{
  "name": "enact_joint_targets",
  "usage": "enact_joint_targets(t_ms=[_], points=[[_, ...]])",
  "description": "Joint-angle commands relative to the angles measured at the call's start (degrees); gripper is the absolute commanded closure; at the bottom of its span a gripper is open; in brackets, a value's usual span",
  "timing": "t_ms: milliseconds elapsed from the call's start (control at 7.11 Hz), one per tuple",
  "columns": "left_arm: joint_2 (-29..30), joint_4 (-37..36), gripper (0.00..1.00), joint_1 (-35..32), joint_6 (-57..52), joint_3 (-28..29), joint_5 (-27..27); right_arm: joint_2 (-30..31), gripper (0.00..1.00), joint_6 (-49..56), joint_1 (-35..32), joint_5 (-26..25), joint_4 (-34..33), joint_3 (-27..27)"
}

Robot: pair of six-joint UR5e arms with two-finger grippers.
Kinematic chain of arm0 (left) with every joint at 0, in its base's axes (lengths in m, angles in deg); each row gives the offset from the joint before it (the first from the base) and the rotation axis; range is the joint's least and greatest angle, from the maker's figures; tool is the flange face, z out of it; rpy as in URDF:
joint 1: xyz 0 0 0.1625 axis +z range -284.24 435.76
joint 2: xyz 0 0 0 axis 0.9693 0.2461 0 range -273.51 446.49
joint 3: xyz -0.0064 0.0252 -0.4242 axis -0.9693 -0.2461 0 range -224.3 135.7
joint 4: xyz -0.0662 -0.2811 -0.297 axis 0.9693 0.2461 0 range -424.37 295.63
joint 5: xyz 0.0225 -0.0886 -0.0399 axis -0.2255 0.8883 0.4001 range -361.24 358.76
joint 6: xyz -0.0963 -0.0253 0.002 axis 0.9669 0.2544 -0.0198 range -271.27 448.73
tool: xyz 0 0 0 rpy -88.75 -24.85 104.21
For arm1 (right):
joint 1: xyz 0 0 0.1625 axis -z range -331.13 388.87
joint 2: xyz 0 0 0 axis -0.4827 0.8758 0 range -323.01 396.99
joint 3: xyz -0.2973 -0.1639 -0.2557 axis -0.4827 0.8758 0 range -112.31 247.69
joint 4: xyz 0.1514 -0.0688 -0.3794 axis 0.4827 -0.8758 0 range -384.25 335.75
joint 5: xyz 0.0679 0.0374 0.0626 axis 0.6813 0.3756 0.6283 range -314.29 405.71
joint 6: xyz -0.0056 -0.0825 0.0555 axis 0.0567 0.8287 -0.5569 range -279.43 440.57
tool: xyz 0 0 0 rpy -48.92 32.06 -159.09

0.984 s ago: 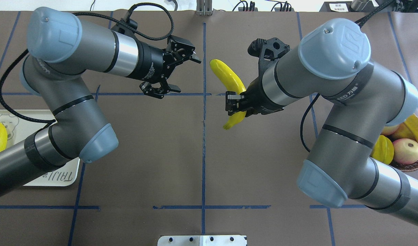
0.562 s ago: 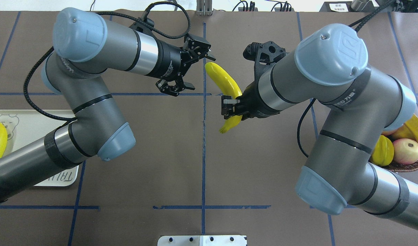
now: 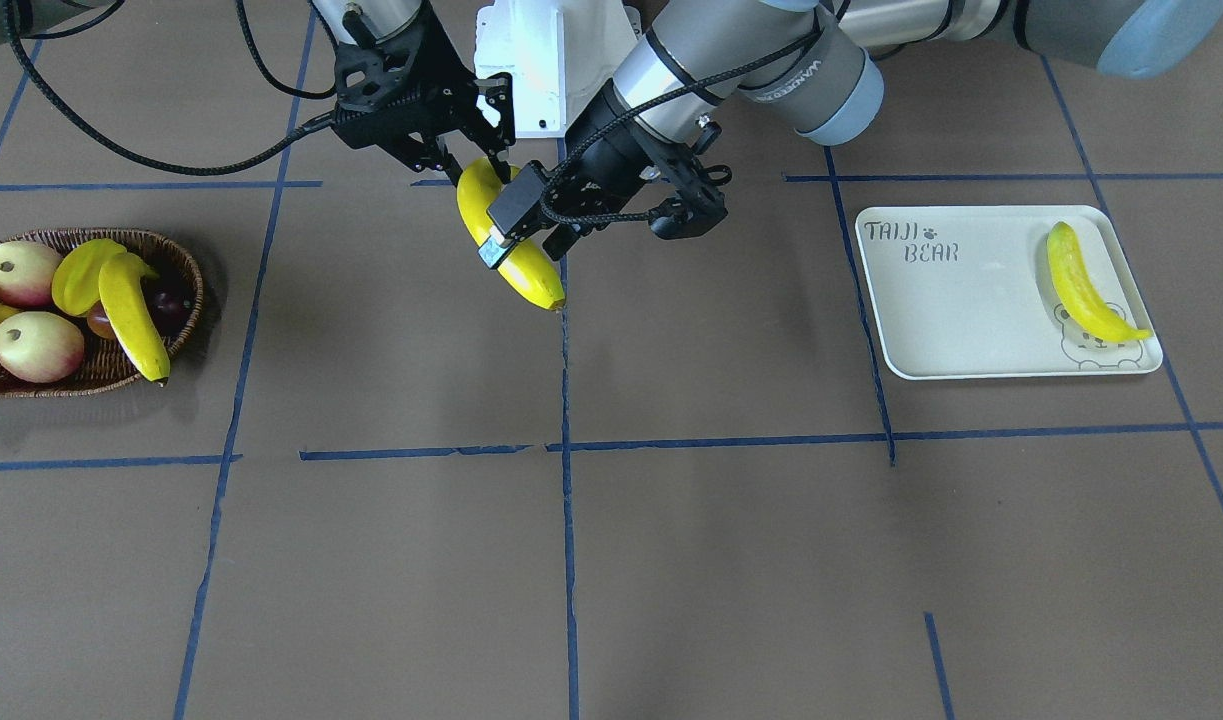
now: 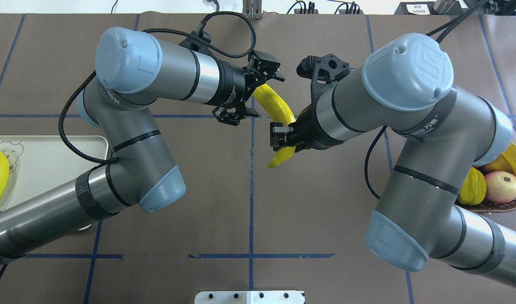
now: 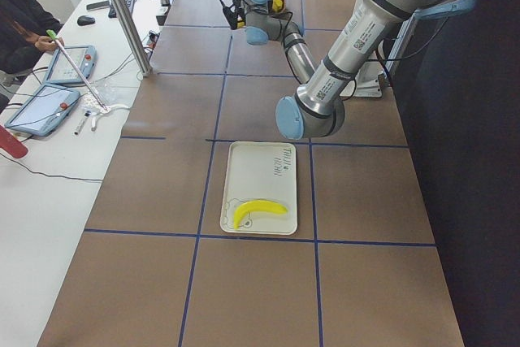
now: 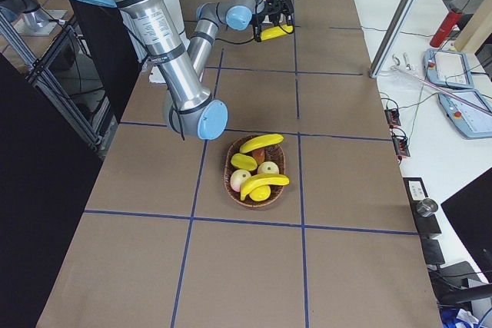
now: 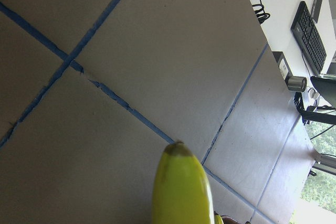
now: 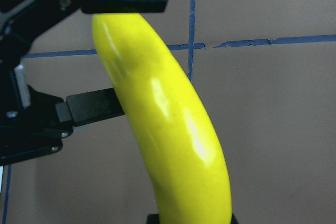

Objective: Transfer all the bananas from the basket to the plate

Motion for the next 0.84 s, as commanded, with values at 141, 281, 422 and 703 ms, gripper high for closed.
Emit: enact_joint_targets(t_ms=[141,281,422,703], points=[[-0.2,0.0,0.61,0.7,-0.4,0.0,-0.2,-0.1,1.0,0.0,0.1,0.0,0.1,0.0],[-0.4,0.0,0.95,0.7,-0.7,0.0,0.0,-0.2,0.96,0.1,0.1,0.1,0.1,0.0],[-0.6,0.0,1.0,0.5,-0.8,0.1,0.3,-0.1,0.48,0.0,0.1,0.6,0.3,-0.3],[-0.6,0.0,1.0,0.3,-0.7,0.1,0.4,0.3,0.0,0.0,0.1,0.6,0.4,-1.1]])
